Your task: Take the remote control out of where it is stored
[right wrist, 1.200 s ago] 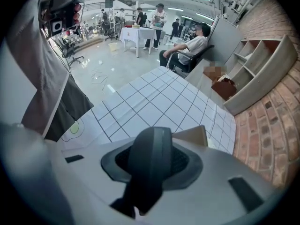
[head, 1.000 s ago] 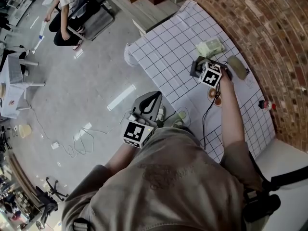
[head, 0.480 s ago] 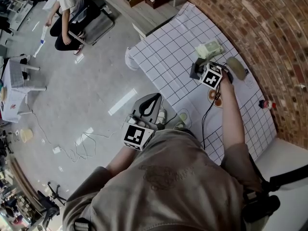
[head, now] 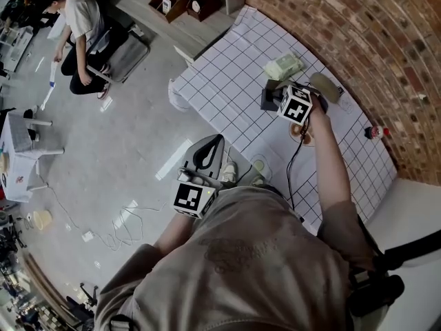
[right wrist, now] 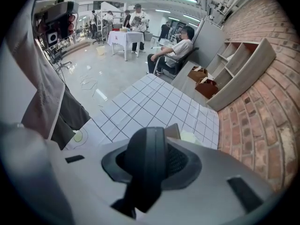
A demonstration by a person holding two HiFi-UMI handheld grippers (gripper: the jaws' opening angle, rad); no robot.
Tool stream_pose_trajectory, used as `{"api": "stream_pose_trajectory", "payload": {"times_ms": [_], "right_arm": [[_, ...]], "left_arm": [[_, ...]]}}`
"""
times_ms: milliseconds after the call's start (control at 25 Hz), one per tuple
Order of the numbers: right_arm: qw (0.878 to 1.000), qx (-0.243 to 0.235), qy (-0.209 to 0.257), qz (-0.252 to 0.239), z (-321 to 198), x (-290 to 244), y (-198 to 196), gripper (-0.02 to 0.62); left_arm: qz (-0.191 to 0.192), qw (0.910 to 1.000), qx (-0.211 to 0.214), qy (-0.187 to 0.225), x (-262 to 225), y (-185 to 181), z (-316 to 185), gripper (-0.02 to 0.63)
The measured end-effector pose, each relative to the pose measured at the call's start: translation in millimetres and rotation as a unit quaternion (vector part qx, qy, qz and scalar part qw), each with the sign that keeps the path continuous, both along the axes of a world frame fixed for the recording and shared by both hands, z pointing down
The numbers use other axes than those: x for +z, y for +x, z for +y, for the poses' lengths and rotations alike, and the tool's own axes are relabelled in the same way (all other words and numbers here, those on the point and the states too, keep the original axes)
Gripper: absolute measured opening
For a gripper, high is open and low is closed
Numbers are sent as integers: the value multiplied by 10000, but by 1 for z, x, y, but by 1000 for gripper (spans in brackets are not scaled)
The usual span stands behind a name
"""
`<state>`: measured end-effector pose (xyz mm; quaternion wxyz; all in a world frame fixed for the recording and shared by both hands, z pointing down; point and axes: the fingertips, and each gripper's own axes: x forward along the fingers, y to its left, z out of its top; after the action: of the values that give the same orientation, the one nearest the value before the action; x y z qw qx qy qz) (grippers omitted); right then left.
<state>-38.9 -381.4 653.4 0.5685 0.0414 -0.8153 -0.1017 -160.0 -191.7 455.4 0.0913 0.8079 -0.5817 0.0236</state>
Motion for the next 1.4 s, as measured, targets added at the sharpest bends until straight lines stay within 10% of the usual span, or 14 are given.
{"api": "stream_pose_trajectory", "payload": {"times_ms": [560,1400], "right_arm": [[9753,724,1315,-1621,10,-128,12,110],[8219,1462,3862,-3924,83,-351,115,110]], "left_arm": [[269,9982,356,411,-31,14,-5,12],[-89,9893,946,1107,-81,59,-47,11]]}}
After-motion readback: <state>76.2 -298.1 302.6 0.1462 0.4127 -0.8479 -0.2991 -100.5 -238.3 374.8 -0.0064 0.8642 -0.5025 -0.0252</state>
